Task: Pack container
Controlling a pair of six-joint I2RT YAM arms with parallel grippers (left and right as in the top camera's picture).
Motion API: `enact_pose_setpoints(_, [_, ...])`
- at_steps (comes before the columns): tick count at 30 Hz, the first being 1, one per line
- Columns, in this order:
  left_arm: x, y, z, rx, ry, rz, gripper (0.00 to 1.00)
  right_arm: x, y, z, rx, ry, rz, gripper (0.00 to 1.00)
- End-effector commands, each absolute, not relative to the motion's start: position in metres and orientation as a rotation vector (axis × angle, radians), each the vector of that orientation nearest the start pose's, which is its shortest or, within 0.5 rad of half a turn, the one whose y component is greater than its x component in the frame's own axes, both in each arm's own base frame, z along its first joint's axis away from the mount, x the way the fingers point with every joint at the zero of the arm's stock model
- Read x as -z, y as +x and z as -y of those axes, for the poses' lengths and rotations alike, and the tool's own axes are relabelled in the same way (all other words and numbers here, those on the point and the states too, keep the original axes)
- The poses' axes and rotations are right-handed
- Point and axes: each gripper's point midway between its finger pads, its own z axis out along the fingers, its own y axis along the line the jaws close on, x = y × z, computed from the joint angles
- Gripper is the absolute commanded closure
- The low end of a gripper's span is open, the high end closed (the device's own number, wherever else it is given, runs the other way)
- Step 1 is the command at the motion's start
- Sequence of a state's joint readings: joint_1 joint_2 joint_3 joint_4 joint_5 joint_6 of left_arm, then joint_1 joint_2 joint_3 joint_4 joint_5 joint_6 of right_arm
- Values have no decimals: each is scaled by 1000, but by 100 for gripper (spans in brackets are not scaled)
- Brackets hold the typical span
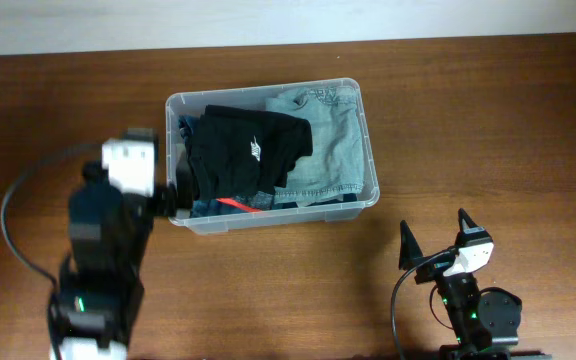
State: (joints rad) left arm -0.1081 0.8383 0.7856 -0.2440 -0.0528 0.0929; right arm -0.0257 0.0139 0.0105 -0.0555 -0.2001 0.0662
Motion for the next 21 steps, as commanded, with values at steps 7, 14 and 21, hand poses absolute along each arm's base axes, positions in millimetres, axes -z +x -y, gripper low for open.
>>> enact_pose_setpoints(7, [-233,274,1,-107,102,-1646,1,-160,244,-24,-173,-74,-1632,1])
enact_pose_setpoints(14, [-218,259,-8,-135,66,-1499,1,-160,244,-24,-173,-74,-1632,1])
enact_pose_setpoints(21, [-211,250,-8,-135,62,-1432,0,-160,244,-24,-173,-74,-1632,1])
